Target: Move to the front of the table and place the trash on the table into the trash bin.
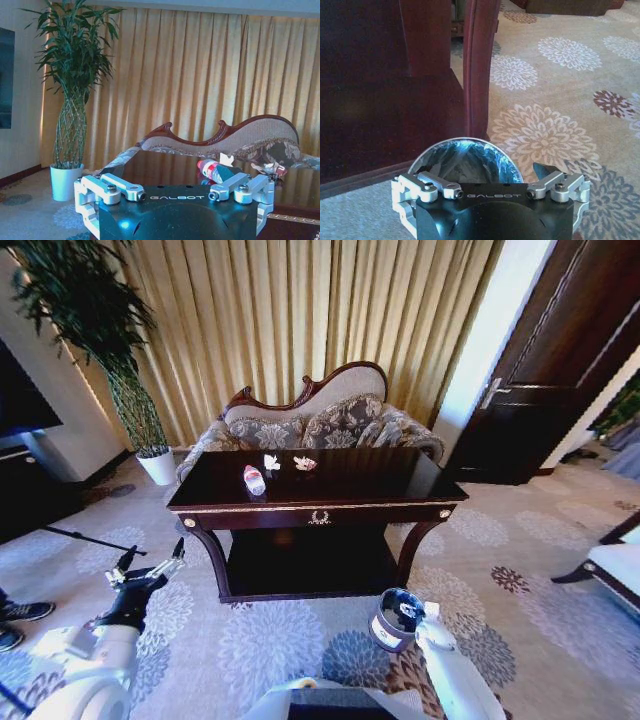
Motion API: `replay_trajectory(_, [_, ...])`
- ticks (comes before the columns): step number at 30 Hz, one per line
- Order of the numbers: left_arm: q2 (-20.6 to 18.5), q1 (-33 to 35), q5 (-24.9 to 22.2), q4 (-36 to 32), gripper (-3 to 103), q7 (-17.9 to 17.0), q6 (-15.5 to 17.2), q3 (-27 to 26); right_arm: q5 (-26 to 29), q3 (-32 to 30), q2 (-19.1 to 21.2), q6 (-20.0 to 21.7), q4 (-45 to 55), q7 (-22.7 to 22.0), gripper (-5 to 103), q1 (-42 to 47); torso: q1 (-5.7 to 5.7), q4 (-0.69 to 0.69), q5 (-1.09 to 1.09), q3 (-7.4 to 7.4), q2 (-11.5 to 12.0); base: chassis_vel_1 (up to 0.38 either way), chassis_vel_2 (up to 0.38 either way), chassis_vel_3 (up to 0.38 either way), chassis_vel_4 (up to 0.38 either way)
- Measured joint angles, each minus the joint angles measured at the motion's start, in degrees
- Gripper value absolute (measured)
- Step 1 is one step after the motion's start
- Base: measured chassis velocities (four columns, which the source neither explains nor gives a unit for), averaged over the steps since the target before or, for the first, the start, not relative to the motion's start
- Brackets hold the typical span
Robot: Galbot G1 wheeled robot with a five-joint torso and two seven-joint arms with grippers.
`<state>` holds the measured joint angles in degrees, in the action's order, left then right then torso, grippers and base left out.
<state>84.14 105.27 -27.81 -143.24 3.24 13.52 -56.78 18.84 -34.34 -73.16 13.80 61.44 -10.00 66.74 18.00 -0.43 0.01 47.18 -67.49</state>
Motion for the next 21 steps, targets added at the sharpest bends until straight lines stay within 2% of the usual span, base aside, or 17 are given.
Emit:
replay_trajectory(3, [0.16,-0.41,0.0,0.0,100,0.01,0.0,0.05,2.79,-0.67,1.01,-0.24,6.82,2.6,100,3.24,0.0,-0.01,-0.01,0.0,0.0,0.0,0.0,0.0,0.0])
replay_trajectory(5, [0.17,-0.53,-0.01,0.0,100,0.01,0.0,0.06,3.77,-0.97,1.45,-1.43,9.1,3.96,100,4.39,0.0,0.0,-0.02,0.0,0.0,0.0,0.0,0.0,0.0])
replay_trajectory(8, [0.17,-0.97,-0.01,0.0,100,0.02,0.0,0.04,8.33,-2.17,2.9,-5.0,19.29,6.1,100,8.36,0.0,-0.01,-0.01,0.0,0.0,0.0,0.0,0.0,0.0])
replay_trajectory(9, [0.17,-0.97,-0.01,0.0,100,0.02,0.0,0.04,8.33,-2.17,2.9,-5.0,19.29,6.1,100,8.36,0.0,-0.01,-0.01,0.0,0.0,0.0,0.0,0.0,0.0])
replay_trajectory(11, [0.36,-1.19,0.3,0.0,100,0.05,0.0,0.18,11.31,-3.18,3.64,-5.45,29.9,6.77,100,12.05,0.0,0.01,-0.02,0.0,0.0,0.0,0.0,0.0,0.0])
replay_trajectory(12, [0.52,-1.22,0.67,0.0,100,0.12,0.0,0.38,11.79,-3.5,3.84,-5.46,34.25,6.83,100,13.82,0.0,0.02,-0.03,0.0,0.0,0.0,0.0,0.0,0.0])
replay_trajectory(13, [0.52,-1.22,0.67,0.0,100,0.12,0.0,0.38,11.79,-3.5,3.84,-5.46,34.25,6.83,100,13.82,0.0,0.02,-0.03,0.0,0.0,0.0,0.0,0.0,0.0])
replay_trajectory(18, [0.78,-1.18,1.22,0.0,100,0.8,0.0,0.68,12.0,-4.06,3.88,-3.25,56.07,6.55,100,22.34,-0.01,0.0,-0.03,-0.01,-0.01,0.0,0.0,0.0,0.0])
replay_trajectory(19, [0.78,-1.18,1.22,0.0,100,0.8,0.0,0.68,12.0,-4.06,3.88,-3.25,56.07,6.55,100,22.34,-0.01,0.0,-0.03,-0.01,-0.01,0.0,0.0,0.0,0.0])
replay_trajectory(21, [0.69,-1.18,1.22,0.0,100,0.8,0.0,0.42,11.41,-3.71,3.79,-2.13,62.2,5.76,100,24.16,-0.01,-0.01,-0.02,-0.01,-0.01,0.0,0.0,0.0,0.0])
